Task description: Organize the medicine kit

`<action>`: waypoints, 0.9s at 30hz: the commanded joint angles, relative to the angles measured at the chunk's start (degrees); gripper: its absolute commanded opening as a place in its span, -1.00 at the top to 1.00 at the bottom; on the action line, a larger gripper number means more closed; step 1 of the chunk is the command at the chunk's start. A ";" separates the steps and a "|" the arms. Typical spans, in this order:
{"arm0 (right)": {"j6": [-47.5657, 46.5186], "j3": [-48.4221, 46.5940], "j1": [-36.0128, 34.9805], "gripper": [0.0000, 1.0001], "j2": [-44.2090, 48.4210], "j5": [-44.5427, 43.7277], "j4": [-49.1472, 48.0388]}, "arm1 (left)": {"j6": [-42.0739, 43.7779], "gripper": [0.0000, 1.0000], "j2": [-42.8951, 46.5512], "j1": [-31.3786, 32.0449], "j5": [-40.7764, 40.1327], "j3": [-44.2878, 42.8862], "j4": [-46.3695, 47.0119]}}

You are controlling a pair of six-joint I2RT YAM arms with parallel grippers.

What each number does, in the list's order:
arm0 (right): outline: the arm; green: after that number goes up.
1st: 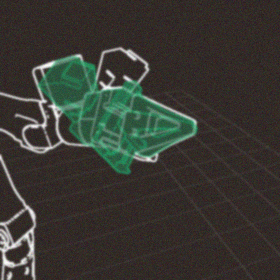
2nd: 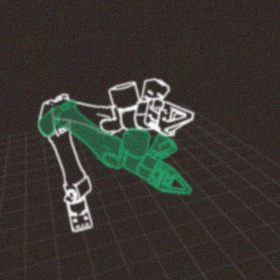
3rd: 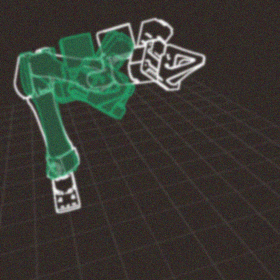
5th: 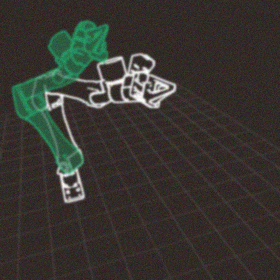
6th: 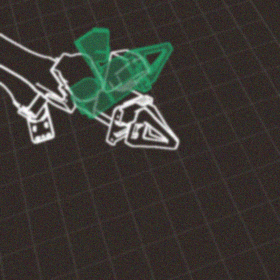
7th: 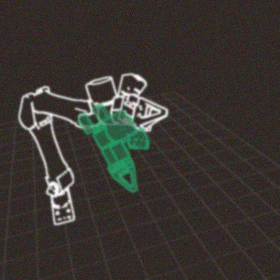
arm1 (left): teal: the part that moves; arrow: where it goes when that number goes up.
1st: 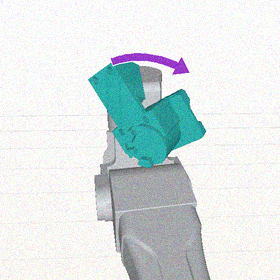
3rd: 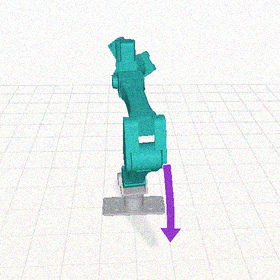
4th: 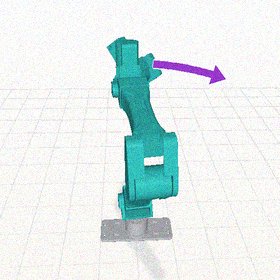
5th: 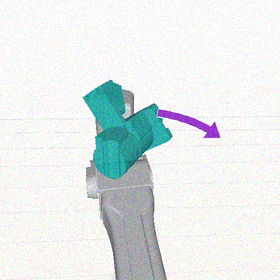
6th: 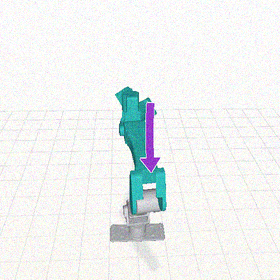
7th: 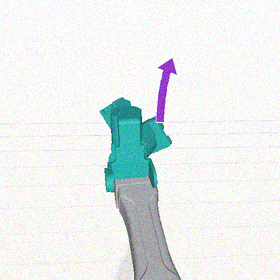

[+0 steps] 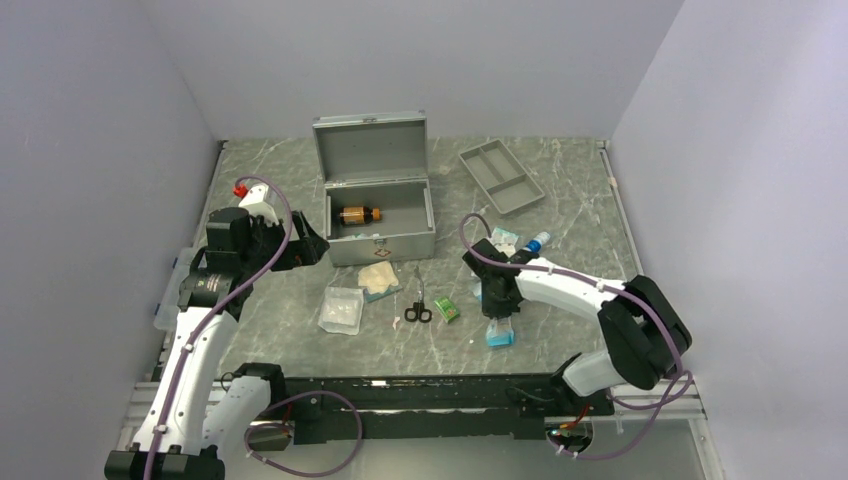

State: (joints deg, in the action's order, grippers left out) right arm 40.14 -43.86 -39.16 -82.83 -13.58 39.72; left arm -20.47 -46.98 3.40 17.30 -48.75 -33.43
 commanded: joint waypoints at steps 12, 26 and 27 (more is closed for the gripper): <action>-0.96 -7.02 -8.89 1.00 7.43 5.09 13.21 | -0.10 -0.98 0.97 -0.42 0.68 -0.03 2.03; -15.32 -24.88 -11.84 1.00 8.32 4.40 10.18 | -0.19 -0.98 0.87 -0.45 0.75 0.04 1.97; -17.20 -26.62 -11.92 1.00 7.06 4.20 9.47 | -0.16 -0.98 1.04 -0.45 0.46 0.06 1.97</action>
State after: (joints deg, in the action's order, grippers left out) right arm 30.48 -63.29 -50.78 -72.53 -5.67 51.62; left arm -20.47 -46.98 3.18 17.32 -48.75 -33.39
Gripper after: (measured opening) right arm 0.051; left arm 0.988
